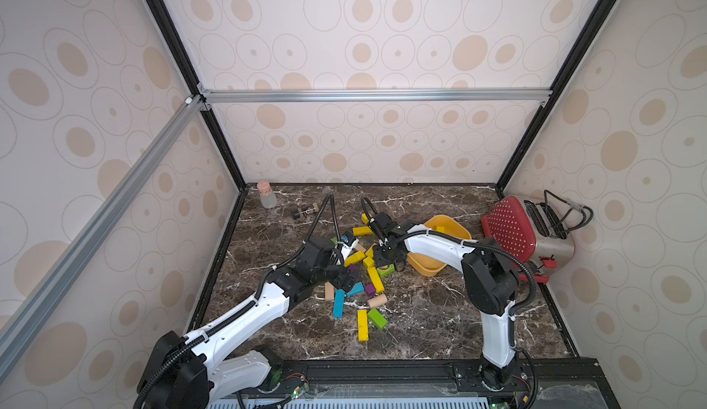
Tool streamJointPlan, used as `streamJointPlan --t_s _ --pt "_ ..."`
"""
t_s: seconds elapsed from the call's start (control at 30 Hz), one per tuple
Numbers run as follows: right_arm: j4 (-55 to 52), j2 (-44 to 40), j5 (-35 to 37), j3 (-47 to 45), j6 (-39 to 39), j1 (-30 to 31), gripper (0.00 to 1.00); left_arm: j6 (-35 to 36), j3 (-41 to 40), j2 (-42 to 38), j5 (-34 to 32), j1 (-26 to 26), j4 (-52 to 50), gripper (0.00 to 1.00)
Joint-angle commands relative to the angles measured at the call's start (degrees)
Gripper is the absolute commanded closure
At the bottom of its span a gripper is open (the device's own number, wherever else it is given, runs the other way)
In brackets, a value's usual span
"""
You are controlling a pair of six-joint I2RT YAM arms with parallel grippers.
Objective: Pick out the yellow building blocks
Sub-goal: Pick up the building block from the center of the board.
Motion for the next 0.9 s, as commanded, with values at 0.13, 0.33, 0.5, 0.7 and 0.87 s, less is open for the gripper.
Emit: streamJointPlan --t_s 0.13,0.33,0.5,0.7,0.87 --pt "-2.1 3.1 -2.5 1.2 -0.1 0.1 0.6 1.8 0.4 0.9 0.3 -0.5 0.4 0.01" --pt "-2.6 3.0 -3.8 0.7 -0.1 0.3 0.59 1.8 0.7 1.5 0.5 -0.5 0.3 0.01" --pt "-2.5 2.1 -5.1 -0.9 0.3 0.8 0.58 1.8 0.6 1.4 0.1 -0.5 0.3 0.01" --pt "-2.5 1.7 -4.7 -2.5 0.7 1.7 0.53 1.8 0.7 1.8 0.2 -0.5 0.7 0.01" --pt "-2.4 1.6 -4.2 -2.2 0.5 1.7 0.57 1.7 1.0 2.3 0.5 -0.4 0.7 0.01"
